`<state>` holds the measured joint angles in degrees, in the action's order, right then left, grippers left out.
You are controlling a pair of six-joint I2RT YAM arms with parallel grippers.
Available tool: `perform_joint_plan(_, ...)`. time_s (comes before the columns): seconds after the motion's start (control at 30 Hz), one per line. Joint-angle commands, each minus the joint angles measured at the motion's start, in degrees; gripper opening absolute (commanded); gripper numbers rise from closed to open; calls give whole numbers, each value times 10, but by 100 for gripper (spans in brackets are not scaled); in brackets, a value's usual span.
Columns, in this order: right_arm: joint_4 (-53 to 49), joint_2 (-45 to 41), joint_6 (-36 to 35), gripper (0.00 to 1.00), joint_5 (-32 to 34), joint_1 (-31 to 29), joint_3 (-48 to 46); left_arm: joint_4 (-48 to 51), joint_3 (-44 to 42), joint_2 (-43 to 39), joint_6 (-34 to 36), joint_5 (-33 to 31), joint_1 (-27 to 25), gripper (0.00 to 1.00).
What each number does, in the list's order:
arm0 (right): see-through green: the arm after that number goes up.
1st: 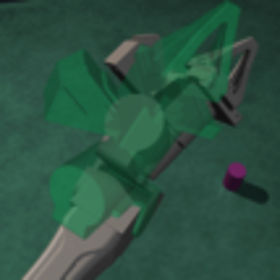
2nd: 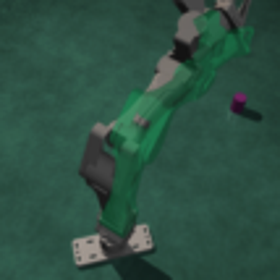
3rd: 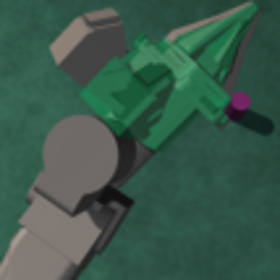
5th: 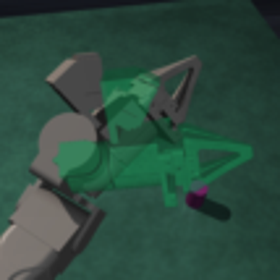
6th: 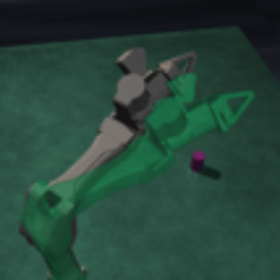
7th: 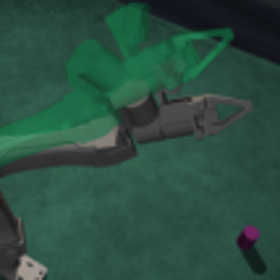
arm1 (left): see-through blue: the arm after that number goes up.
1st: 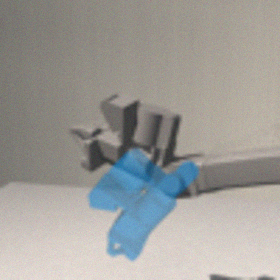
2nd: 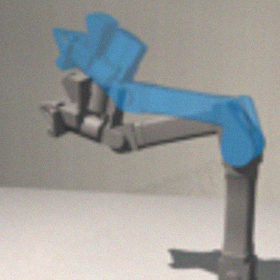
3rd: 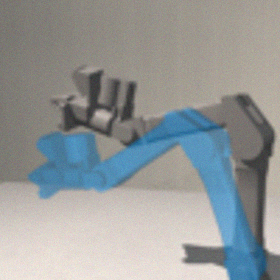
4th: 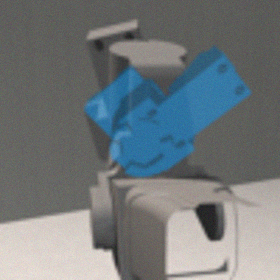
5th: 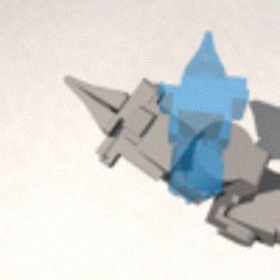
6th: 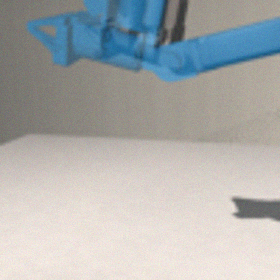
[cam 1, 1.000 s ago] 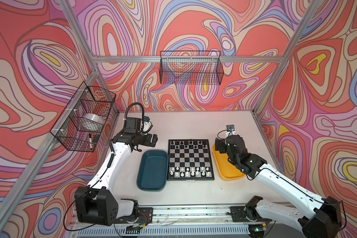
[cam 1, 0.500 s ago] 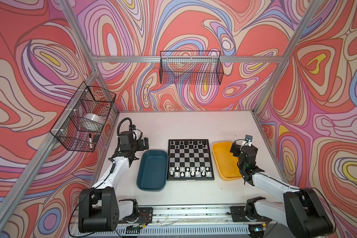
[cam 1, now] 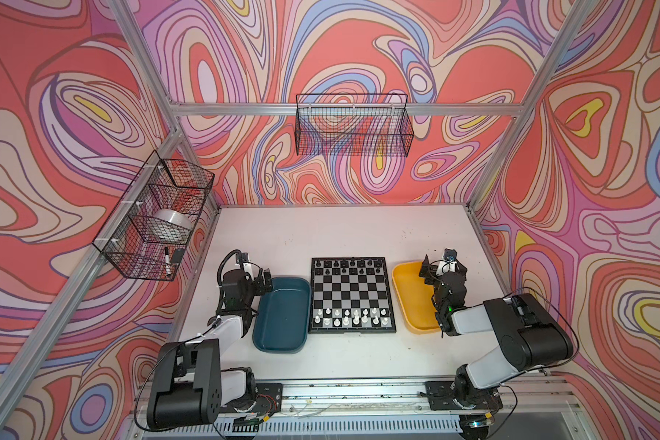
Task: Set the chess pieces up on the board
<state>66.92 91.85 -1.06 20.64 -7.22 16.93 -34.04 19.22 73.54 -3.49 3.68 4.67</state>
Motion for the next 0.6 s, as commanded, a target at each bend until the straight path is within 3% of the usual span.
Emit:
perform_joint_plan(0.0,101,37,18,98,-39,25,-27,-96,-14,14,-23,23,5,100)
perform_joint_plan(0.17,182,88,36,98,-88,53,-46,-180,-49,26,-18,18,6,100)
perform_joint_plan(0.4,123,74,41,99,-119,65,-22,-442,-115,161,-29,2,6,100)
perform_joint_plan(0.57,2,61,39,98,-145,72,33,-393,-93,153,-33,-8,7,100)
